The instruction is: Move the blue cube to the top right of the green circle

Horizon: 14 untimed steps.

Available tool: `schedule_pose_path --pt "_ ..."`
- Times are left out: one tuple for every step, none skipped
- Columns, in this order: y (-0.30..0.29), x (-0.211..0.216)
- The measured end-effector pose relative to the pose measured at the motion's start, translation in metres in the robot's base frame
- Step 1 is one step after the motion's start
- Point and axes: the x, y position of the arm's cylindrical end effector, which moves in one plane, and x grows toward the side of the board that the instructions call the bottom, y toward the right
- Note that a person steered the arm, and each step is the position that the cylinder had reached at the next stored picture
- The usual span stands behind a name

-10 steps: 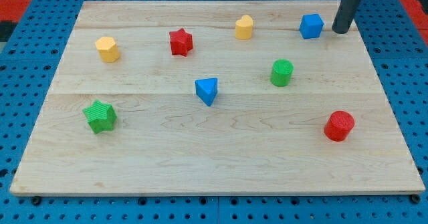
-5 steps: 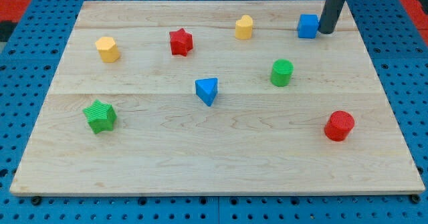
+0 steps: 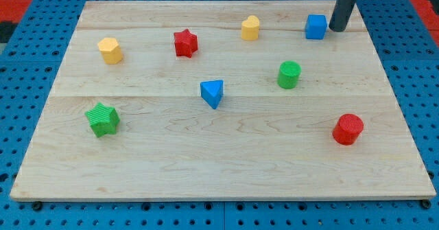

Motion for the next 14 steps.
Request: schedule_pose_path --pt "-0.002 -0.002" --pt "-0.002 -0.004" --pt "-0.006 -0.004" --pt "-0.01 -0.004" --pt "-0.014 -0.004" --pt "-0.014 -0.004" --pt "-0.004 -0.004" --pt "0.003 -0.003" --pt "0.002 0.004" --pt "-0.005 0.02" --pt "-0.035 0.03" --pt "-0.076 0.033" --pt "-0.102 0.039" --pt "-0.117 0.047"
